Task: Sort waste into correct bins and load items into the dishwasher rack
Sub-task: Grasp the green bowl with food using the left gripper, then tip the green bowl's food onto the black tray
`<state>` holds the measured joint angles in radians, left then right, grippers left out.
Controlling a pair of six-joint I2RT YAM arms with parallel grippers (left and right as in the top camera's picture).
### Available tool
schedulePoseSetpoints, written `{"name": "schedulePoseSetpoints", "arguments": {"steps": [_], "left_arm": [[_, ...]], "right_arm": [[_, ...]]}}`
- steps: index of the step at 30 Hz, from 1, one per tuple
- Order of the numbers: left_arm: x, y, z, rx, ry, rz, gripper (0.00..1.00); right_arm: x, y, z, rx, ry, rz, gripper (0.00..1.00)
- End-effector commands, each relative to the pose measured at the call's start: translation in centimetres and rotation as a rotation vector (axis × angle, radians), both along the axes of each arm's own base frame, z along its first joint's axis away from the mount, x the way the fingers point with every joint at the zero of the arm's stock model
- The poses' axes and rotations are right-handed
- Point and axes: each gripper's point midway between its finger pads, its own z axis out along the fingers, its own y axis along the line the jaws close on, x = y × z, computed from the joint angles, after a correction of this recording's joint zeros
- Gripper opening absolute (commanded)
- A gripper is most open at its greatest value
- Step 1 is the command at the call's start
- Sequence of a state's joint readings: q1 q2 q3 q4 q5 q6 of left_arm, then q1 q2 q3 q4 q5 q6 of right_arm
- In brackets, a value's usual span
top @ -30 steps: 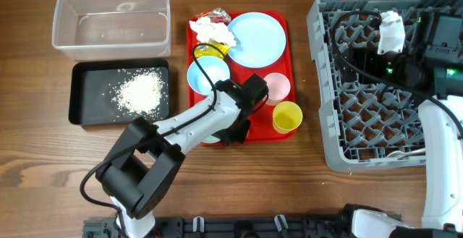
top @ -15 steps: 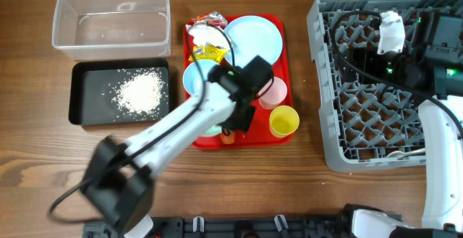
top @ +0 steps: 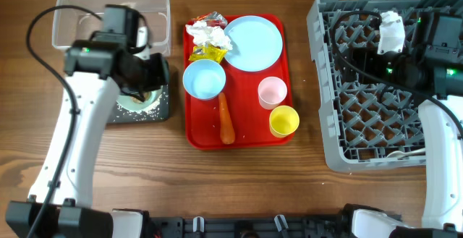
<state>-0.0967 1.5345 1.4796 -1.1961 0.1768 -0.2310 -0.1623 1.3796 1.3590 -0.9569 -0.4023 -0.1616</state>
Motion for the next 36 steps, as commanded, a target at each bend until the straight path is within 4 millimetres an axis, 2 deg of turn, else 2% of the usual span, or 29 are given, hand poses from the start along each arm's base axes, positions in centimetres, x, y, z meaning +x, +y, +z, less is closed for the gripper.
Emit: {"name": "schedulePoseSetpoints", "arguments": {"steps": [1, 6, 13, 20, 27, 33, 36], "left_arm": [[1.0, 0.4, -0.5, -0.161, 0.007, -0.081, 0.04], [2.7, 2.2, -2.2, -0.306, 0.018, -0.083, 0.04], [3.7, 4.7, -4.6, -0.469, 0.043, -0.048, 0.04], [4.0, 6.3, -4.2, -0.561, 0.003, -0.020, 0.04], [4.3, 6.5, -1.2, -0.759, -0.098, -0.017, 0.04], [3.8, 8.4, -1.3, -0.769, -0.109, 0.025, 0.04], [3.8, 9.9, -2.0, -0.784, -0.113, 0.060, 0.04]], "right_arm": [[0.1, 0.0, -0.2, -0.003, 0.006, -0.004, 0.90], [0.1, 0.0, -0.2, -0.003, 0.006, -0.004, 0.90], [0.1, 0.0, -0.2, -0.003, 0.007, -0.004, 0.90], [0.1, 0.0, -0.2, -0.002, 0.006, -0.004, 0.90], [0.1, 0.0, -0.2, -0.002, 0.009, -0.004, 0.90], [0.1, 0.0, -0.2, -0.002, 0.009, -0.004, 0.90], [0.1, 0.0, -0.2, -0.002, 0.009, -0.005, 0.90]]}}
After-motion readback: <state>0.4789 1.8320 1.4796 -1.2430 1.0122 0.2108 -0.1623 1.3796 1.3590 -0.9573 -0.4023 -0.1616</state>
